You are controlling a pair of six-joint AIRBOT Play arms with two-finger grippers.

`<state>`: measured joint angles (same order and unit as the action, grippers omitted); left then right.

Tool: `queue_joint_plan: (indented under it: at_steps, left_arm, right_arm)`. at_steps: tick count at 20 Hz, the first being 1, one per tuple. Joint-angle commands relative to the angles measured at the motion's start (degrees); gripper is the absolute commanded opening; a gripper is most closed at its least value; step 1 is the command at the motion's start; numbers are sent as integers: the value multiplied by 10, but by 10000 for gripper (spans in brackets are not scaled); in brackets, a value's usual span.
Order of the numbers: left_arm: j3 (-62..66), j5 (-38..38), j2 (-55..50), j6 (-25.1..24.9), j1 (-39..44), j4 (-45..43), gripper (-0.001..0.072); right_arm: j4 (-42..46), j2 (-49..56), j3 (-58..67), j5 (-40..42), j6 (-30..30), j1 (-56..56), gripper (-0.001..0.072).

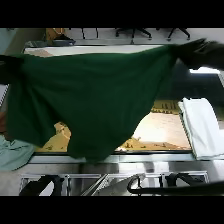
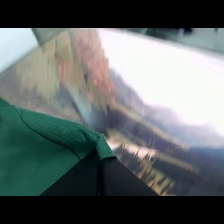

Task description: Fold the shirts.

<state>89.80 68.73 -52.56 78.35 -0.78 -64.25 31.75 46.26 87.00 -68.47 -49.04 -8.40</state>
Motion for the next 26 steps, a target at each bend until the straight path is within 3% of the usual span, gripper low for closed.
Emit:
queue_joint_plan:
  at_steps: [1,5,6,7,8,9,11,13,14,18,23,26]
  left_arm:
    - [-82,-116,-124,-17,9,-4,16]
    - [-66,-135,-355,-19,50,-5,27]
    - [-40,-105,-410,-19,56,-6,189]
    - [-9,-62,-454,-15,56,-5,523]
    - [25,-10,-490,-1,53,-6,707]
    - [58,44,-515,7,44,-6,706]
    - [115,165,-539,21,25,0,706]
    - [106,233,-514,42,11,0,706]
    - [75,244,-483,47,6,-1,706]
    - [-145,194,-314,52,5,-3,706]
    - [-451,123,-137,94,16,7,707]
    - [-582,19,-72,94,53,109,707]
  right_arm:
    - [1,117,-78,4,19,-1,20]
    - [-40,280,-135,39,36,1,21]
    - [-64,316,-134,40,37,0,23]
    - [-83,337,-134,40,37,-1,49]
    - [-91,346,-134,40,37,-3,190]
    - [-89,345,-132,39,41,-6,262]
    - [-78,327,-130,35,43,-20,264]
    - [-35,301,-130,27,39,-35,416]
    - [-6,290,-130,20,29,-40,438]
    - [87,283,-131,11,0,-43,438]
    - [81,310,-130,125,0,-43,437]
    - [41,352,-117,164,8,-43,437]
